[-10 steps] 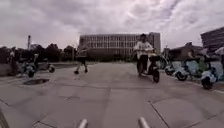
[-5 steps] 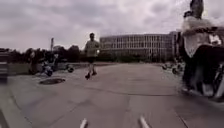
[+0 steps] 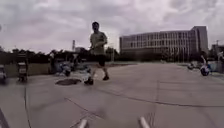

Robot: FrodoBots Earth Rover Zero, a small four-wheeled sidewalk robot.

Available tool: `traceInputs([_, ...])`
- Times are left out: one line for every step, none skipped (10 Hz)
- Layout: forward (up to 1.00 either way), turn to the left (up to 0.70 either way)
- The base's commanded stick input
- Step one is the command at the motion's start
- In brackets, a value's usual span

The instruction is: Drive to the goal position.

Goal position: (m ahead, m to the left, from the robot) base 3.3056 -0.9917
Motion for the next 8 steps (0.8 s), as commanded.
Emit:
traceInputs([0.7,-0.35])
traceInputs([0.7,-0.35])
traceInputs([0.7,-0.35])
traceInputs([0.7,-0.35])
traceInputs([0.7,-0.35])
traceInputs([0.7,-0.35])
traceInputs([0.7,-0.35])
traceInputs([0.7,-0.35])
